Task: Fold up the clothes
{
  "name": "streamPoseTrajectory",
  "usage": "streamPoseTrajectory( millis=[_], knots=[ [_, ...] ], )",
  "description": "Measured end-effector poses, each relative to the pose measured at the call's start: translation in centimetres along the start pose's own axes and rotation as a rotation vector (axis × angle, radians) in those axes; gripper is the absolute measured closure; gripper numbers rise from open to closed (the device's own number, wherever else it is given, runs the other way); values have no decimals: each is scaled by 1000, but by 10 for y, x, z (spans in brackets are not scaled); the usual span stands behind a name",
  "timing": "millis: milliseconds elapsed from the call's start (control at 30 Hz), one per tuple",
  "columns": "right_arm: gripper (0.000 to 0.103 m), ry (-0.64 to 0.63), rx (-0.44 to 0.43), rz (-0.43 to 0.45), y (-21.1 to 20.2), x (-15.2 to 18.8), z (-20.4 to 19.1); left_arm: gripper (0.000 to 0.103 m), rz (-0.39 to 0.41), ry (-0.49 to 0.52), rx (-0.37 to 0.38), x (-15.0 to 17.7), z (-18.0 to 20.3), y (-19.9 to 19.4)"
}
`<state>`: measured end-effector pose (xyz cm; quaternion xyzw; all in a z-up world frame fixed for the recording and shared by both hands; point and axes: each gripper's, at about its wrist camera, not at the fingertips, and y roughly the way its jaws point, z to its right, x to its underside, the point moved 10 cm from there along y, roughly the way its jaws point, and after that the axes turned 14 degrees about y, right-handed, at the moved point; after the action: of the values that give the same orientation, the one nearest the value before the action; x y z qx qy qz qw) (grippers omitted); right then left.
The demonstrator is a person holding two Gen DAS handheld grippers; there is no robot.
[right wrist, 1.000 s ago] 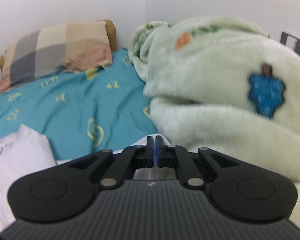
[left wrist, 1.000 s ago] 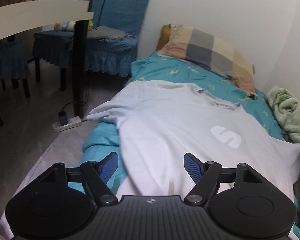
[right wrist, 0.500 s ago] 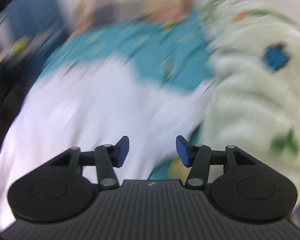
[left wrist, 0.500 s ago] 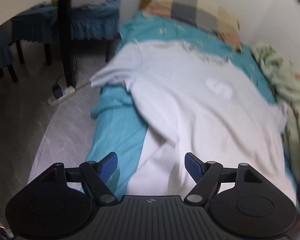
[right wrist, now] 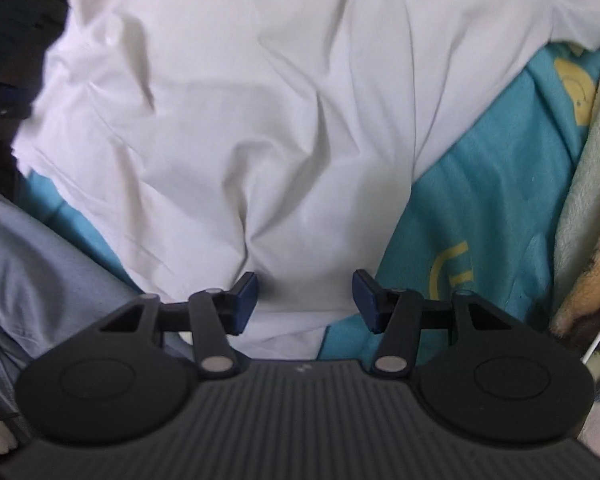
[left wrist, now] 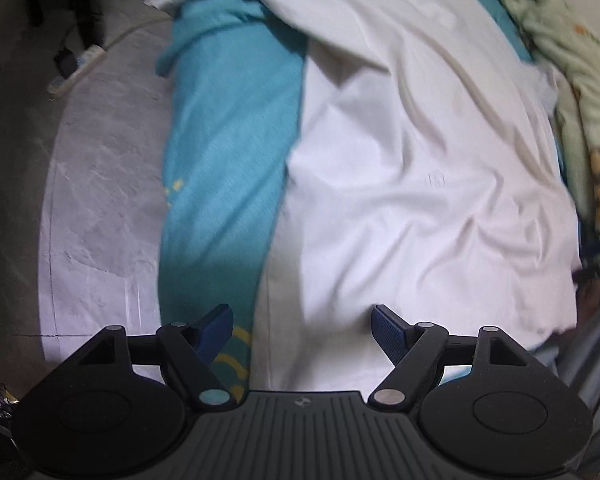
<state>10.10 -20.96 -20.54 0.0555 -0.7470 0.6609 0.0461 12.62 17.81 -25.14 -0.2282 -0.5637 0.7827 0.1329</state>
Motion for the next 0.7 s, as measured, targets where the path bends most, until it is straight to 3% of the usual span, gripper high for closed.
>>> streamPoseTrajectory(
  millis=[233, 300, 333, 367, 400, 433, 533, 700],
  knots=[
    [49, -65, 55, -145, 22, 26, -21, 30, -117, 135, 77, 10, 21, 14],
    [50, -82, 92, -173, 31, 35, -25, 33, -127, 151, 51, 10, 20, 11],
    [51, -105, 102, -161, 28, 39, -27, 47, -133, 157, 30, 10, 19, 8],
    [62, -127, 112, -148, 24, 42, -28, 67, -138, 160, 12, 10, 19, 5],
    [72, -150, 123, -135, 21, 46, -30, 77, -138, 151, 10, 12, 19, 0],
    [89, -172, 133, -123, 18, 50, -32, 95, -137, 141, 9, 13, 20, -5],
    [96, -240, 163, -85, 7, 61, -38, 98, -107, 140, -15, 15, 28, -26],
    [97, -351, 213, -25, -10, 82, -48, 99, -66, 75, -15, 25, 53, -61]
  ],
)
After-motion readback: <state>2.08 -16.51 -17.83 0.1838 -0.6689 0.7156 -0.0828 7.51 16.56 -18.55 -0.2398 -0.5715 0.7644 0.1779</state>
